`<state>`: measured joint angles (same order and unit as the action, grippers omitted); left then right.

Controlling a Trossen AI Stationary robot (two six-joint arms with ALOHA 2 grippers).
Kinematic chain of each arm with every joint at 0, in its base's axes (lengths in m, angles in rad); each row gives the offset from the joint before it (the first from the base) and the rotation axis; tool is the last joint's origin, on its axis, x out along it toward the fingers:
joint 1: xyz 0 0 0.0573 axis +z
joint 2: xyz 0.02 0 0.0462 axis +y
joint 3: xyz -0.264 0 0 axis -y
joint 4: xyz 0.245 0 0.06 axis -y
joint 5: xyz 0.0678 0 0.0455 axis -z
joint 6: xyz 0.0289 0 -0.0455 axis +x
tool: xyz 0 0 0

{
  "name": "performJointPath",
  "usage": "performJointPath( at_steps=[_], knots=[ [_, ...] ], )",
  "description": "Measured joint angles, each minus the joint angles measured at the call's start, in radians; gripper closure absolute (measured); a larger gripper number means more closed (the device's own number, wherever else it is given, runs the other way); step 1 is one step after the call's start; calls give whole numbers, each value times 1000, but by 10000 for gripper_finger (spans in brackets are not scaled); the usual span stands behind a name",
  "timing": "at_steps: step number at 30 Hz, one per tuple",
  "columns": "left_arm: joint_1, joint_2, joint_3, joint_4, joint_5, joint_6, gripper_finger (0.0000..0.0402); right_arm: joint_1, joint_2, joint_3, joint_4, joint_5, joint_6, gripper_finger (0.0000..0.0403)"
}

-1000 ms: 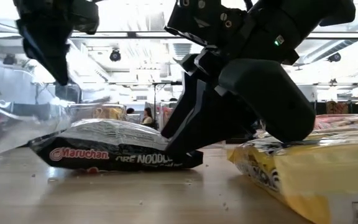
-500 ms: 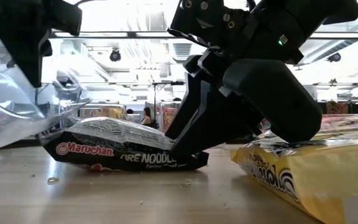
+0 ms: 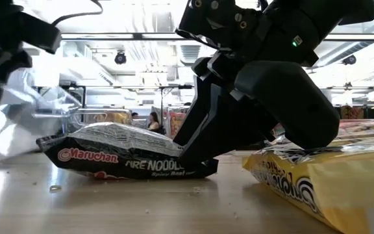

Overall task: Sort Maruchan noodles
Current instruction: Put the black noodle pack into the bottom transparent bin

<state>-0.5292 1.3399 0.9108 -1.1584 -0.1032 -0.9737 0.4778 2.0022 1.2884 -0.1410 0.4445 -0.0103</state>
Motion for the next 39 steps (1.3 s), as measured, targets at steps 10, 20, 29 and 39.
performJointPath(
  at_steps=[10,20,29,39],
  knots=[
    [-46,0,-18,32,-66,-53,314,0,0,0,1,0,-7,204],
    [-46,0,22,197,-283,1,314,0,-11,-1,-9,0,19,204],
    [-46,4,50,426,-404,49,313,0,-66,-1,-25,-14,123,204],
    [-48,88,57,625,-374,103,286,2,-12,1,-36,-40,149,205]
  ],
)
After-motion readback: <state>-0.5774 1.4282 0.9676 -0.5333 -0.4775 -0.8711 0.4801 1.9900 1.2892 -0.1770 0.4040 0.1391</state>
